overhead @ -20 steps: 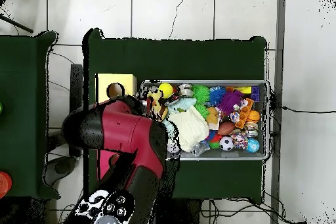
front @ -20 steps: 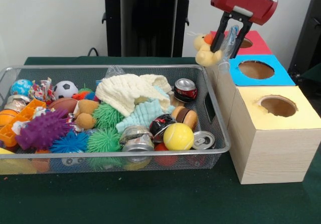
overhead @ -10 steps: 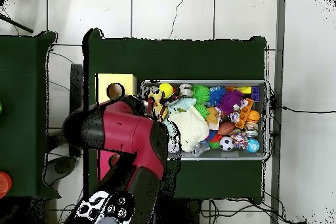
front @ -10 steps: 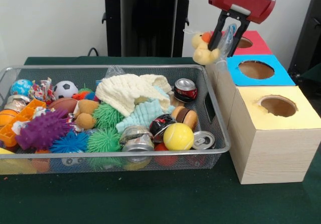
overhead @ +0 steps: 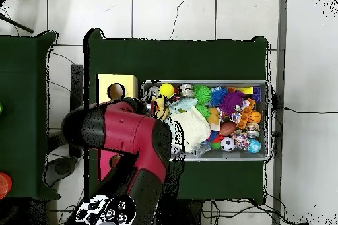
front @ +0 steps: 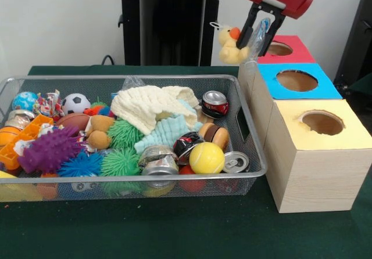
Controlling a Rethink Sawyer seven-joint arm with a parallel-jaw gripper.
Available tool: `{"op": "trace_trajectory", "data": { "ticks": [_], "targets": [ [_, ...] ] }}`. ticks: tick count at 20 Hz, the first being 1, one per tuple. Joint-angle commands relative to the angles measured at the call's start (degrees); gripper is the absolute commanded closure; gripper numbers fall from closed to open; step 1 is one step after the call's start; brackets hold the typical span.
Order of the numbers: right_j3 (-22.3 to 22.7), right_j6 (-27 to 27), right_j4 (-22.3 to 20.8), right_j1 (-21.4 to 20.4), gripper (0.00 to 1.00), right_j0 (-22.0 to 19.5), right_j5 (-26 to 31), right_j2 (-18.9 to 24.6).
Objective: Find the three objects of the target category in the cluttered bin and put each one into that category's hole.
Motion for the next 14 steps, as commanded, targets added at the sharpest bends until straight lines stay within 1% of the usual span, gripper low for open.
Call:
{"op": "trace_trajectory", "data": {
  "ticks": [1,6,9,14],
  "targets": [
    [-3.9,15.9,1.2,2.1,1.0,0.3,8.6,1.7],
    [-4.9,16.4,1.0,2.6,1.0,0.5,9.5,1.5],
    [-6.3,17.0,1.1,3.7,1.0,0.6,10.1,1.3],
    [-6.3,17.5,1.4,4.8,1.0,0.6,8.1,1.6]
  ]
}}
